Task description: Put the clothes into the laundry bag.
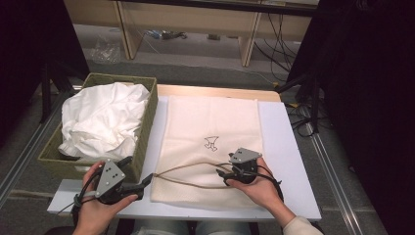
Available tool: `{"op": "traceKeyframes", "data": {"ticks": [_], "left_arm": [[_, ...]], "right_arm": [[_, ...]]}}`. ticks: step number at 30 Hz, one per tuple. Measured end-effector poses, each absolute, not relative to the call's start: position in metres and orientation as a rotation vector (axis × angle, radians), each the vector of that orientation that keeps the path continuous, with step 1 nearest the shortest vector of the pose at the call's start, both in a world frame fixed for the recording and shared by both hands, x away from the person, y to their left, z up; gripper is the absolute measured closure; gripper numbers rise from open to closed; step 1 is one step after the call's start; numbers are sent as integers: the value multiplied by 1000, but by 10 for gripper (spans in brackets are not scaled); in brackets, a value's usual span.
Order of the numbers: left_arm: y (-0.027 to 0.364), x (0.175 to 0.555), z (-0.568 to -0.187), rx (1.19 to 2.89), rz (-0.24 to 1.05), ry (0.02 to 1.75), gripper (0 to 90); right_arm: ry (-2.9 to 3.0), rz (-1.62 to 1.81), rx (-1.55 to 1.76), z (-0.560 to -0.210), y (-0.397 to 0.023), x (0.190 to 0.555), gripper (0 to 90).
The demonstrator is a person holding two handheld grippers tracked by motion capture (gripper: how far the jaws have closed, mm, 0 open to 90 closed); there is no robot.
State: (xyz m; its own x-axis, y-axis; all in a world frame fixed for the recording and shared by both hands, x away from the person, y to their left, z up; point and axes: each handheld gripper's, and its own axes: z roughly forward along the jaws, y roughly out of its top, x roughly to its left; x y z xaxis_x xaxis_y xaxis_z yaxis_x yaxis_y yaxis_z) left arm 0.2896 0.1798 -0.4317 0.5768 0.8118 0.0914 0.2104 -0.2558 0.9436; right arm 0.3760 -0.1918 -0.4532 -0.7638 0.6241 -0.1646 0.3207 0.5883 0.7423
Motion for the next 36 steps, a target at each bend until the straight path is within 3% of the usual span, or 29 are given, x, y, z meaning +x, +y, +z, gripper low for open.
{"op": "traceKeyframes", "data": {"ticks": [14,22,29,30,32,36], "left_arm": [[181,288,-433,1780,728,844,174],[181,288,-433,1783,730,848,176],[181,287,-433,1786,728,849,178],[181,287,-433,1786,728,849,179],[181,287,-433,1786,729,849,179],[181,287,-433,1787,731,845,181]], "right_arm": [[2484,860,724,-466,-167,396,310],[2497,831,739,-470,-156,405,380],[2497,826,706,-466,-154,408,618],[2497,826,706,-466,-154,408,618],[2466,854,713,-460,-156,409,736],[2435,905,715,-448,-158,407,803]]}}
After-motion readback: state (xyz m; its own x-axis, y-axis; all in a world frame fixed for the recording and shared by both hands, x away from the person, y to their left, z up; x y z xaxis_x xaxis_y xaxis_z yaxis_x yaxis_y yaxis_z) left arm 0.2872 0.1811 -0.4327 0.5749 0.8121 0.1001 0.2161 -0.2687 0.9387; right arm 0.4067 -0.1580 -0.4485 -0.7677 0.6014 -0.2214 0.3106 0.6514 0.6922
